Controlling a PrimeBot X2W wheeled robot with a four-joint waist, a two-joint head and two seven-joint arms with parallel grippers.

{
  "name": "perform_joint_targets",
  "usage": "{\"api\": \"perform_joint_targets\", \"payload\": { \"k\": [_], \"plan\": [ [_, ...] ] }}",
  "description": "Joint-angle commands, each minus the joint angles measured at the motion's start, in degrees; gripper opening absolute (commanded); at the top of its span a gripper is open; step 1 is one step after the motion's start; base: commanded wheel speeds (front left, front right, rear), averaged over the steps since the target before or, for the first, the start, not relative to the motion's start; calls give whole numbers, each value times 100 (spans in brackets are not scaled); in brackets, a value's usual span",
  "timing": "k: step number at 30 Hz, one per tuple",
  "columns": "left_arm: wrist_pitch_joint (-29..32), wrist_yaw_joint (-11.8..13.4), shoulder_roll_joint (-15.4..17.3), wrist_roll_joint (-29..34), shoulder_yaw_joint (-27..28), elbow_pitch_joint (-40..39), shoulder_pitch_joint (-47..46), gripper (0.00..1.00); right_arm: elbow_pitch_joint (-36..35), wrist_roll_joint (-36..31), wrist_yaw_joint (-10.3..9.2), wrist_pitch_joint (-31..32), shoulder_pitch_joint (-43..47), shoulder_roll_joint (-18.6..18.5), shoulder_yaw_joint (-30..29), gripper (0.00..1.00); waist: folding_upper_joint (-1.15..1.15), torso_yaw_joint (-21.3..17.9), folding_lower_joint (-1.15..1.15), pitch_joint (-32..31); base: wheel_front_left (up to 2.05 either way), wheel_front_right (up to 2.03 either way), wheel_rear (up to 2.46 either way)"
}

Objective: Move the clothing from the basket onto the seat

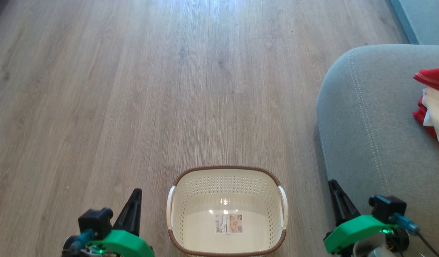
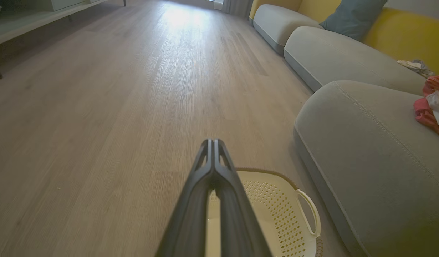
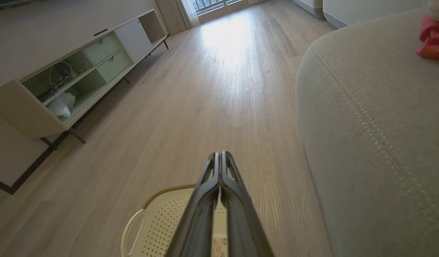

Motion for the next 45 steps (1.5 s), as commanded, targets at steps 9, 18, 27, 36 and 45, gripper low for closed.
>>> {"api": "perform_joint_targets", "payload": {
  "k": [9, 18, 27, 36, 45],
  "plan": [
    [167, -47, 0, -667, 144, -200, -294, 0, -260, 604, 0, 171, -247, 1, -133, 0, 0, -27, 0, 4, 0, 0, 0],
    [319, -81, 0, -1229, 245, -206, -338, 0, -326, 1111, 0, 323, -268, 10, -221, 0, 0, -52, 0, 7, 0, 0, 0],
    [471, -114, -1, -1791, 346, -212, -383, 0, -392, 1617, 0, 474, -289, 19, -310, 0, 0, -78, 0, 10, 0, 0, 0],
    [623, -148, -1, -2353, 448, -217, -428, 0, -458, 2123, 0, 626, -311, 27, -398, 0, 0, -104, 0, 14, 0, 0, 0],
    [758, -178, -1, -2850, 538, -222, -467, 0, -516, 2571, 0, 761, -330, 35, -477, 0, 0, -127, 0, 17, 0, 0, 0]
  ]
}}
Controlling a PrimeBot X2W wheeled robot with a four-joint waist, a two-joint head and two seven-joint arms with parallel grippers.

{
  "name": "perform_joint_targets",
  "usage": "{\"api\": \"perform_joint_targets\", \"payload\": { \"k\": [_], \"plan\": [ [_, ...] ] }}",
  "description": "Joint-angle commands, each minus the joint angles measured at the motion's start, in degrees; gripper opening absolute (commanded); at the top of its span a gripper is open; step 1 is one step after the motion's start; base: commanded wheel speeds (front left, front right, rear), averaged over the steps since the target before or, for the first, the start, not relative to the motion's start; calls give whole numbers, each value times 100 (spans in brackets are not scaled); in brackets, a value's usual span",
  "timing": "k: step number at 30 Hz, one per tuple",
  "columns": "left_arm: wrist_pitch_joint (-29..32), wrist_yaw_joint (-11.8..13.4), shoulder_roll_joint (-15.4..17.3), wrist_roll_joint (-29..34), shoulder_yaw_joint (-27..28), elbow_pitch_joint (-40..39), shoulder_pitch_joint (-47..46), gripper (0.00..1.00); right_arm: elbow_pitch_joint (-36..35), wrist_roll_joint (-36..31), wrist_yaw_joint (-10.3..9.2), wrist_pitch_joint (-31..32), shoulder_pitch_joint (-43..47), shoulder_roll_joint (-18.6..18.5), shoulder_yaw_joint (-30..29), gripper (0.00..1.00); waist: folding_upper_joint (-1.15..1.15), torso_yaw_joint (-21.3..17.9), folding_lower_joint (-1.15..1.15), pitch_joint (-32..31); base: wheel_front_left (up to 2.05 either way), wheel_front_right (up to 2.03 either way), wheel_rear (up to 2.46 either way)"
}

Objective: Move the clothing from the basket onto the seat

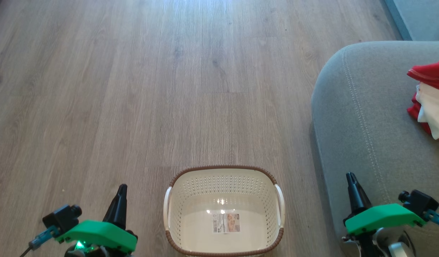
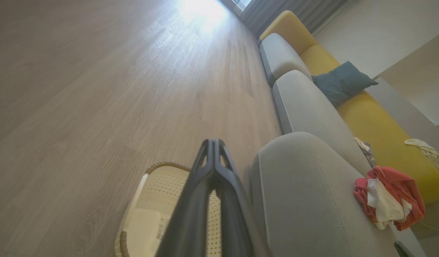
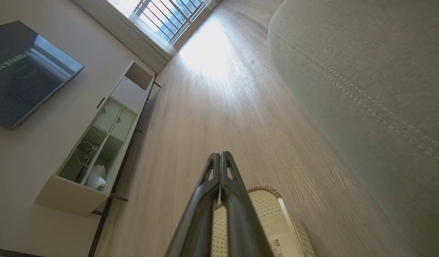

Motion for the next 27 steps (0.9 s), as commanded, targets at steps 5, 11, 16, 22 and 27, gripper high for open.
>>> {"api": "perform_joint_targets", "payload": {
  "k": [5, 11, 16, 22, 27],
  "plan": [
    [86, -43, 1, -372, 195, -210, -354, 0, -246, 348, 0, 95, -278, 14, -39, 0, 0, -13, 0, 2, 0, 0, 0],
    [188, -65, 1, -746, 263, -213, -384, 0, -290, 685, 0, 197, -293, 20, -99, 0, 0, -30, 0, 4, 0, 0, 0],
    [272, -84, 1, -1059, 319, -216, -409, 0, -327, 966, 0, 281, -305, 25, -148, 0, 0, -45, 0, 6, 0, 0, 0],
    [390, -110, 1, -1496, 398, -220, -444, 0, -378, 1359, -1, 400, -322, 32, -217, 0, 0, -65, 0, 8, 0, 0, 0],
    [474, -128, 0, -1806, 454, -223, -469, 0, -414, 1639, -1, 484, -334, 37, -266, 0, 0, -79, 0, 10, 0, 0, 0]
  ]
}}
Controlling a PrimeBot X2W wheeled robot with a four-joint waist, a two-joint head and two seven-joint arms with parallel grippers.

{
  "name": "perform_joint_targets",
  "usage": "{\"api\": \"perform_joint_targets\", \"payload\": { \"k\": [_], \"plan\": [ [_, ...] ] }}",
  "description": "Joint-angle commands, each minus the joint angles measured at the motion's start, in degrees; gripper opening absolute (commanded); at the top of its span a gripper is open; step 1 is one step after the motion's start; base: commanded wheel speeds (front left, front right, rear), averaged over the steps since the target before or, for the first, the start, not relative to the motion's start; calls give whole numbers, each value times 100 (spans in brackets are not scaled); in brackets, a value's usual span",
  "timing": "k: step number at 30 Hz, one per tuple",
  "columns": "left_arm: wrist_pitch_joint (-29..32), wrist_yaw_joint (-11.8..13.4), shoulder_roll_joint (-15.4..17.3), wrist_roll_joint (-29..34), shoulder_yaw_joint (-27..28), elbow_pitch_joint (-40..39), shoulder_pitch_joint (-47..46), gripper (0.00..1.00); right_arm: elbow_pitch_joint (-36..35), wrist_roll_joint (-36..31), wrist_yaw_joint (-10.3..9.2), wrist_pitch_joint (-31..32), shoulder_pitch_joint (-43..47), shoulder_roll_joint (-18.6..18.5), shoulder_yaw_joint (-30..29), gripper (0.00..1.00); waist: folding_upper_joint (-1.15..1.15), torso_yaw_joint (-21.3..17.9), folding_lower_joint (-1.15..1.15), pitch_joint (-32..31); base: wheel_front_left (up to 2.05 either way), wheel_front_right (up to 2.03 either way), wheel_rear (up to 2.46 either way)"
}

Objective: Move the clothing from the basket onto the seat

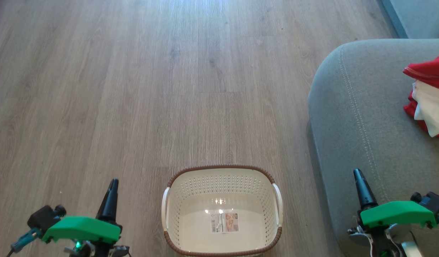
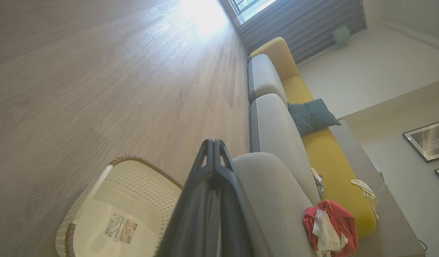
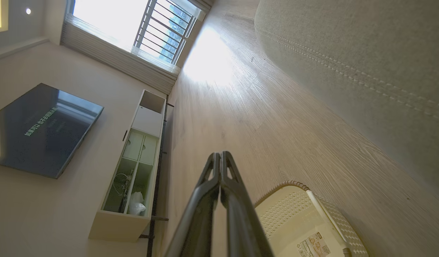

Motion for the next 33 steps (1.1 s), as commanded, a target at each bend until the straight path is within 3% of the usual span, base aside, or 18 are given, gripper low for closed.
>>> {"api": "perform_joint_targets", "payload": {
  "k": [1, 33],
  "plan": [
    [37, -46, 8, -194, 175, -193, -358, 0, -232, 189, 1, 80, -322, 18, 6, 0, 0, -5, 0, 1, 0, 0, 0],
    [561, -162, 7, -2130, 524, -212, -513, 0, -459, 1931, 0, 605, -396, 48, -300, 0, 0, -94, 0, 12, 0, 0, 0]
  ]
}}
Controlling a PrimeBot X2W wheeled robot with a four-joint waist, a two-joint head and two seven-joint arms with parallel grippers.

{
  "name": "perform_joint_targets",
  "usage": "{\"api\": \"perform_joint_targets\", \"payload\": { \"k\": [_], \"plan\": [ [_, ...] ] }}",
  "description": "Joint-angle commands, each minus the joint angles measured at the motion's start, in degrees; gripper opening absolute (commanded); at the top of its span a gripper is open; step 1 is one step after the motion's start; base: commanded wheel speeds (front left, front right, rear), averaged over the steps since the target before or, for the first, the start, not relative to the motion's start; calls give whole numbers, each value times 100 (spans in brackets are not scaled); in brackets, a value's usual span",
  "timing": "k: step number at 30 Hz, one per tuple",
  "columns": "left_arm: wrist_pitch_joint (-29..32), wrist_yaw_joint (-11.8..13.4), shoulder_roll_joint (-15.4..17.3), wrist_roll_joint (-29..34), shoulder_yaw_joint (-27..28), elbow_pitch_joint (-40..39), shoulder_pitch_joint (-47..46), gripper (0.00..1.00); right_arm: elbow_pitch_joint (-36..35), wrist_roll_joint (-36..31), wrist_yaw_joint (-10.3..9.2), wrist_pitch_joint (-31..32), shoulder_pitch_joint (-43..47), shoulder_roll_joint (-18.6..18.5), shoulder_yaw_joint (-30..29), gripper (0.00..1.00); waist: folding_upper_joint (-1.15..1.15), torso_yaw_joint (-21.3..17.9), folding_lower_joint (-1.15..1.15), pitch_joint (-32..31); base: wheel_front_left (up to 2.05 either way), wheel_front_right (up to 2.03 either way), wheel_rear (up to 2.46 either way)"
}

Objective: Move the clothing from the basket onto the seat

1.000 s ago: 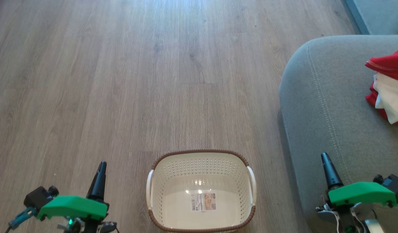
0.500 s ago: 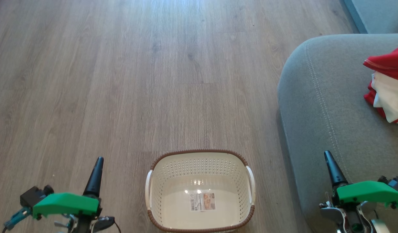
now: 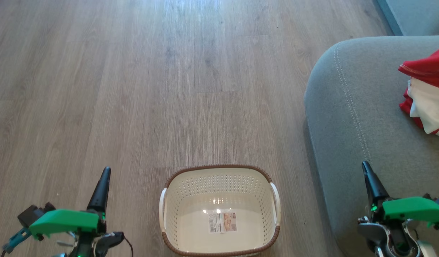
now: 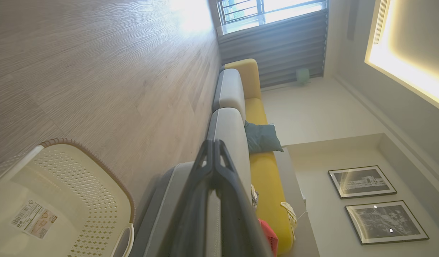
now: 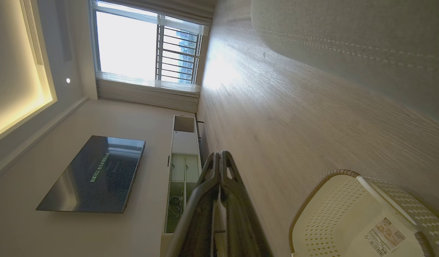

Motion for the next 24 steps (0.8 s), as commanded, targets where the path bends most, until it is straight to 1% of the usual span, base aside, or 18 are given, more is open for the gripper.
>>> {"api": "perform_joint_targets", "payload": {
  "k": [1, 17, 24],
  "plan": [
    [46, -46, 25, -144, 238, -194, -300, 0, -234, 144, 0, 55, -347, 10, 55, 0, 0, -3, 0, 1, 0, 0, 0],
    [315, -105, 25, -1140, 417, -203, -380, 0, -351, 1041, 0, 323, -385, 26, -101, 0, 0, -48, 0, 6, 0, 0, 0],
    [316, -105, 25, -1146, 418, -203, -380, 0, -351, 1047, 0, 325, -385, 26, -101, 0, 0, -49, 0, 6, 0, 0, 0]
  ]
}}
